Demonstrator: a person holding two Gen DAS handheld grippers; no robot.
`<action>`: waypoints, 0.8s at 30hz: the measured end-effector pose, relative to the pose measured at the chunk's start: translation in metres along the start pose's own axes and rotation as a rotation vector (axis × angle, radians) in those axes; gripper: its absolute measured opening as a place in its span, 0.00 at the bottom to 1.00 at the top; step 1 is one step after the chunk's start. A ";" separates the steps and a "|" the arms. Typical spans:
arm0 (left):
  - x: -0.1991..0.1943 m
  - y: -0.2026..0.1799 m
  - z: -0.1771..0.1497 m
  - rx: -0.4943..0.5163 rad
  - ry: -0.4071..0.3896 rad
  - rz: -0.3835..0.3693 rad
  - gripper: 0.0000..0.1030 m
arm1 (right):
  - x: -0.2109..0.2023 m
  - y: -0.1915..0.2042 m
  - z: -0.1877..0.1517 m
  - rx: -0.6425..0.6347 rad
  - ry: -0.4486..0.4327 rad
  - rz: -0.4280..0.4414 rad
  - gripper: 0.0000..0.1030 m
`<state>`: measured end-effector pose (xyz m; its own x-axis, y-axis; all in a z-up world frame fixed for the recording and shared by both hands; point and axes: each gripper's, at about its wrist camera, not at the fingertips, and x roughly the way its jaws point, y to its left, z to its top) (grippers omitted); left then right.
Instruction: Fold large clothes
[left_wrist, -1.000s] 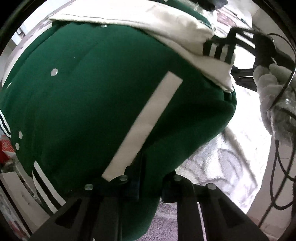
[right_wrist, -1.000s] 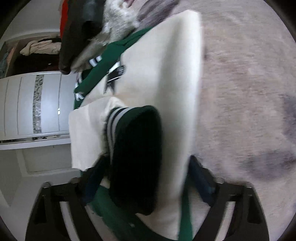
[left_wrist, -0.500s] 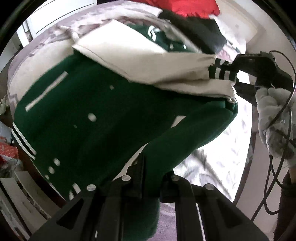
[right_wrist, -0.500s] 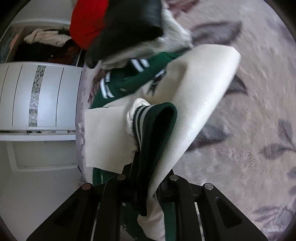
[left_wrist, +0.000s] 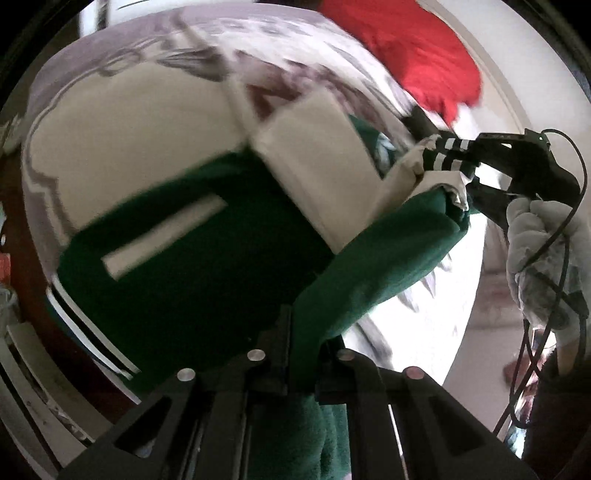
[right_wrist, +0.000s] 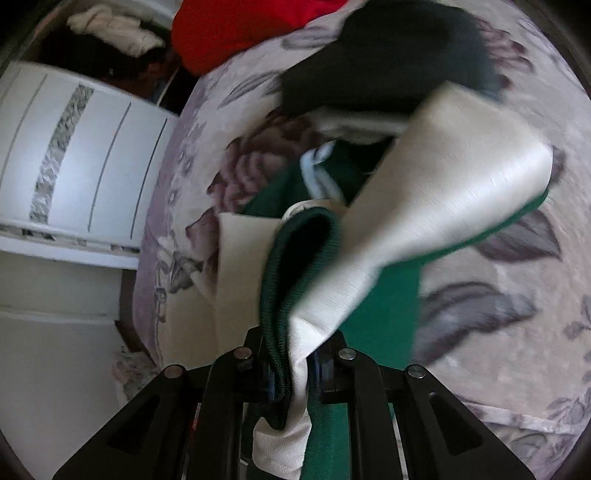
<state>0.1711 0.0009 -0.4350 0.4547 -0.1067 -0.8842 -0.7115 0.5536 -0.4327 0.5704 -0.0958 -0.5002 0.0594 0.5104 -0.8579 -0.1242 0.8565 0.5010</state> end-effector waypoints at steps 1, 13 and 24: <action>-0.001 0.012 0.008 -0.028 0.001 -0.002 0.05 | 0.011 0.017 0.002 -0.009 0.007 -0.014 0.14; 0.069 0.173 0.078 -0.366 0.171 -0.190 0.27 | 0.210 0.155 0.004 -0.103 0.172 -0.233 0.46; 0.010 0.168 0.024 -0.236 0.167 -0.098 0.58 | 0.109 0.108 -0.087 -0.108 0.263 0.015 0.70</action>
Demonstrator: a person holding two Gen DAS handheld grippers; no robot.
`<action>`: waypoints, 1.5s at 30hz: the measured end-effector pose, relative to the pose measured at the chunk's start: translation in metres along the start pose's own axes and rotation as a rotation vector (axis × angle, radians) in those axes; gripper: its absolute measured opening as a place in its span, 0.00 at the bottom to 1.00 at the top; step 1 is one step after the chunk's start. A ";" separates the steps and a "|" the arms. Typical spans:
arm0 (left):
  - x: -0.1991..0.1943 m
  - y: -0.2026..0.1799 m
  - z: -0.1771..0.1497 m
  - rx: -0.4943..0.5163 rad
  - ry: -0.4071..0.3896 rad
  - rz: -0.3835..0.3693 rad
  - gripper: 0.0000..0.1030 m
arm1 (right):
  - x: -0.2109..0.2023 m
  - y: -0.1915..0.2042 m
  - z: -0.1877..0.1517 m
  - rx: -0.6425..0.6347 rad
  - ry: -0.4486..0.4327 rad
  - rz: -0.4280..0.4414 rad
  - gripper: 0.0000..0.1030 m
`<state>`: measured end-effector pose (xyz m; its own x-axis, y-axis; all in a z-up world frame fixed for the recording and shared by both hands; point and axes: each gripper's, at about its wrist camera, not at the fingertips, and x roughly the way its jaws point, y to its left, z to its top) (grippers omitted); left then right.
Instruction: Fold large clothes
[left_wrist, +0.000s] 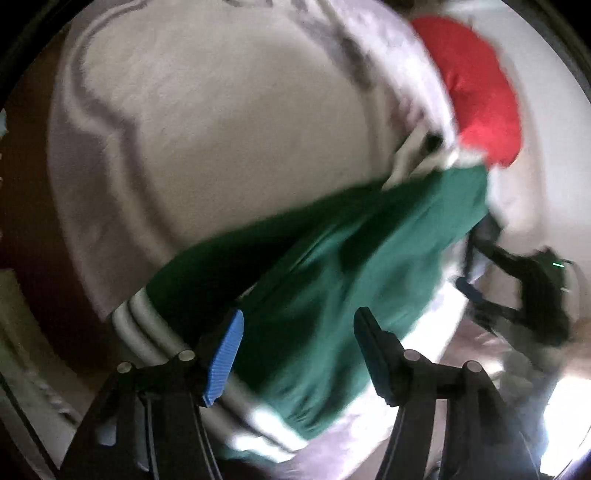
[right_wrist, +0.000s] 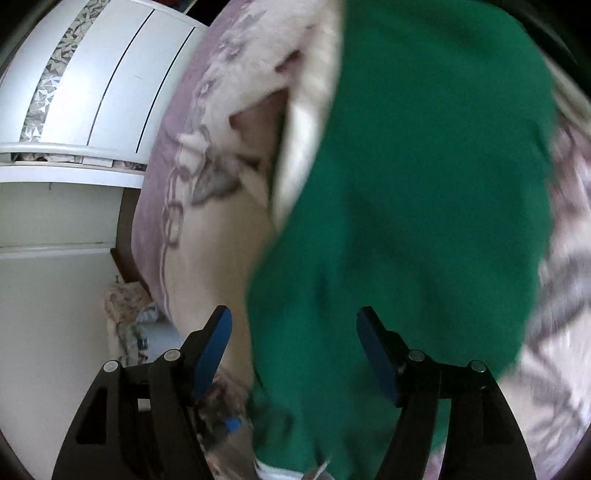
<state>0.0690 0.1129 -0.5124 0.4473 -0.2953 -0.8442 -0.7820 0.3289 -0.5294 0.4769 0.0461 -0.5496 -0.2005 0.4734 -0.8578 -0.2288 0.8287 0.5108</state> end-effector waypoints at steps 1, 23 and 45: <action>0.009 0.005 -0.003 0.019 0.028 0.053 0.58 | -0.005 -0.011 -0.017 0.017 0.002 -0.006 0.70; -0.025 0.034 0.012 0.058 -0.078 0.060 0.55 | 0.045 -0.143 -0.256 0.294 0.117 0.075 0.70; 0.134 -0.353 0.197 0.978 -0.007 0.120 0.21 | -0.084 -0.140 -0.023 0.426 -0.288 -0.191 0.47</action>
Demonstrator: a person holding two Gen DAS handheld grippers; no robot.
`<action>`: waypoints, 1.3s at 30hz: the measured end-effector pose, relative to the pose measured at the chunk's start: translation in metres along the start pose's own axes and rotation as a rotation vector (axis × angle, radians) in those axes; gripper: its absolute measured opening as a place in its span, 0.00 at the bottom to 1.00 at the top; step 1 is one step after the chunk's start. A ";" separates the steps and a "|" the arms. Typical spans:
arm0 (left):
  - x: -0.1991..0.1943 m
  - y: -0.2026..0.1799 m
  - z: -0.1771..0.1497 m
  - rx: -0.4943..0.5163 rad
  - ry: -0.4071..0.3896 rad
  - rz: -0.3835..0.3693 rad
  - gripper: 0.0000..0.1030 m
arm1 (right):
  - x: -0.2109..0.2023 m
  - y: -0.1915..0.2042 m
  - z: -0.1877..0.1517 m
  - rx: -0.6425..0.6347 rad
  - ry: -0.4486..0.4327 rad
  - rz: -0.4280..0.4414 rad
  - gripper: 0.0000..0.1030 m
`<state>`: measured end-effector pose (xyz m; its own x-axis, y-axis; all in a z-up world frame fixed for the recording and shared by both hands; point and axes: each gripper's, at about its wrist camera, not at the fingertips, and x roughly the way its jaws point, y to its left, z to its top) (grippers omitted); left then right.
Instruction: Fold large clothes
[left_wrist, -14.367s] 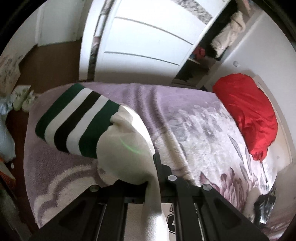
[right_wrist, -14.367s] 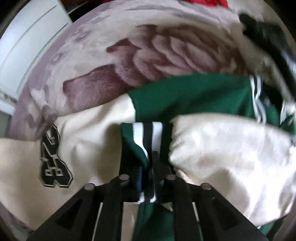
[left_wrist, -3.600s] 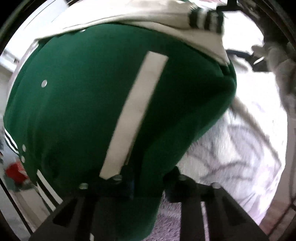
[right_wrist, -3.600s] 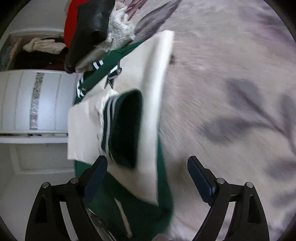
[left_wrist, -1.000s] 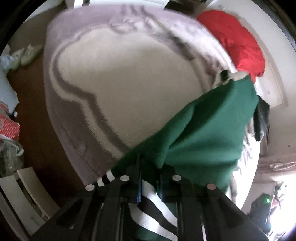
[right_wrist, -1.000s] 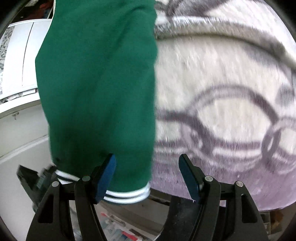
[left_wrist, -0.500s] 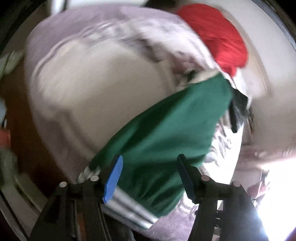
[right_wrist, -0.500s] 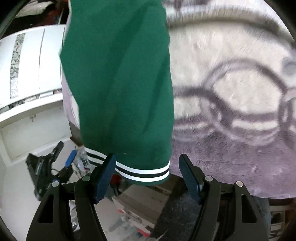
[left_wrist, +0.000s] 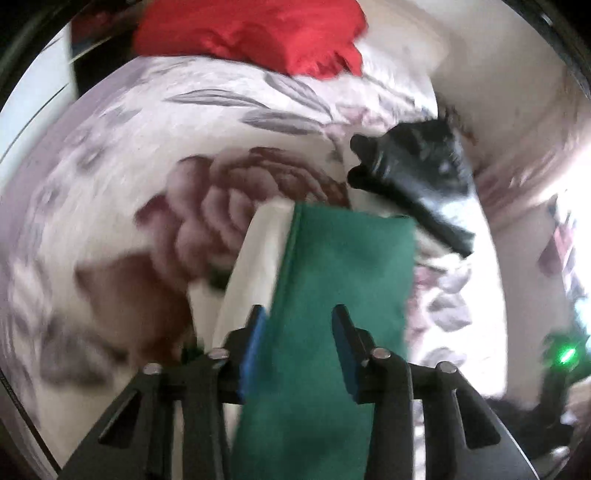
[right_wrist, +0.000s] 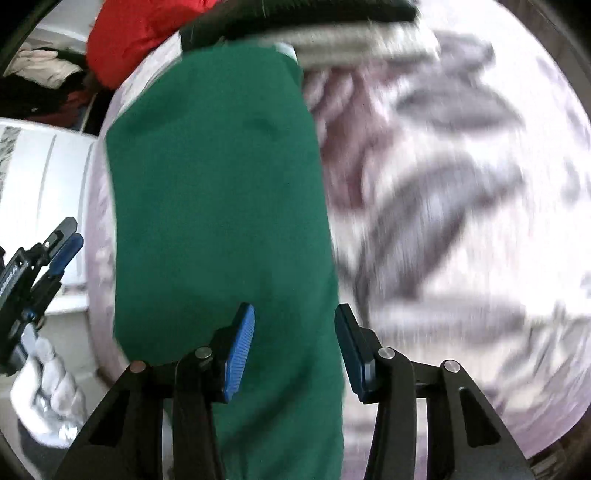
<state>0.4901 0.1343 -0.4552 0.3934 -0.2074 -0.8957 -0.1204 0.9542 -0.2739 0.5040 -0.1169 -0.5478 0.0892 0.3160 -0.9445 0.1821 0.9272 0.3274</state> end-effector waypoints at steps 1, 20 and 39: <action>0.013 0.000 0.010 0.014 0.015 0.022 0.15 | 0.005 0.013 0.024 -0.013 -0.017 -0.033 0.47; 0.064 0.071 0.027 -0.093 0.089 0.008 0.15 | 0.129 0.080 0.178 -0.118 0.012 -0.169 0.46; -0.108 0.064 -0.284 -0.274 0.221 0.069 0.69 | 0.012 -0.056 -0.191 0.050 0.148 0.014 0.78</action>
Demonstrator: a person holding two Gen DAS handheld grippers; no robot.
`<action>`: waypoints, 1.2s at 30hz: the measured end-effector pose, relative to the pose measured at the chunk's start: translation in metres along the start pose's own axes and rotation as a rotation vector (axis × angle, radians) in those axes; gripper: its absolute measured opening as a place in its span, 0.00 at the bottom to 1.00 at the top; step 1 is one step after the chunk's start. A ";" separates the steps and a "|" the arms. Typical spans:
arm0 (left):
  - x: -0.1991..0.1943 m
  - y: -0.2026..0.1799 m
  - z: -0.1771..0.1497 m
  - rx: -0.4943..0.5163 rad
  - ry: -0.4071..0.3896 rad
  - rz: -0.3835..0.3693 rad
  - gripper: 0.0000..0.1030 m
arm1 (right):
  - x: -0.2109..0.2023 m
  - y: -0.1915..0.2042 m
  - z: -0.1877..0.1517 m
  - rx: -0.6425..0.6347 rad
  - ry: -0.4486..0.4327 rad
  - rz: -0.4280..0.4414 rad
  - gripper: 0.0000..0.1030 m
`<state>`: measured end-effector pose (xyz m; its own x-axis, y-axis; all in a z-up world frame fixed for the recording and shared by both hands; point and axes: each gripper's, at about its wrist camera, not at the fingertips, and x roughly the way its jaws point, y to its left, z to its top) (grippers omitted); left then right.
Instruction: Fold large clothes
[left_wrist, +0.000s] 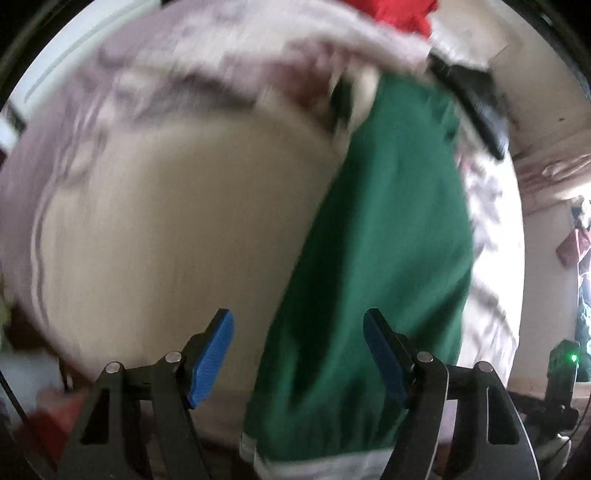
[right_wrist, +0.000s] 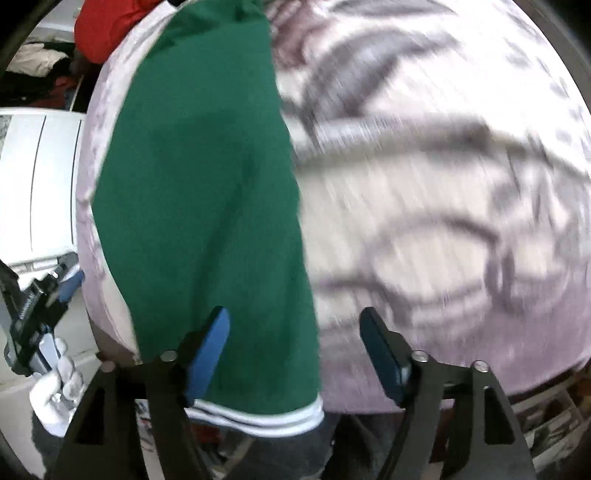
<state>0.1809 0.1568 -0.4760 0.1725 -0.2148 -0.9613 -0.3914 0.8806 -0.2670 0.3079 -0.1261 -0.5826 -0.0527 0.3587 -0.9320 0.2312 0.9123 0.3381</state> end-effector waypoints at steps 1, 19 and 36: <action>0.003 0.002 -0.015 -0.005 0.028 -0.012 0.69 | 0.006 -0.006 -0.016 0.007 0.021 0.001 0.79; 0.007 0.015 -0.114 -0.086 -0.030 -0.219 0.10 | 0.072 -0.023 -0.117 0.175 0.109 0.193 0.08; 0.003 -0.022 -0.059 -0.049 -0.125 -0.196 0.54 | 0.043 0.009 -0.104 0.042 -0.013 0.216 0.22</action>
<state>0.1371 0.1123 -0.4773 0.3593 -0.3231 -0.8755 -0.3821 0.8050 -0.4538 0.2063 -0.0819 -0.6064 0.0147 0.5426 -0.8399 0.2757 0.8052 0.5250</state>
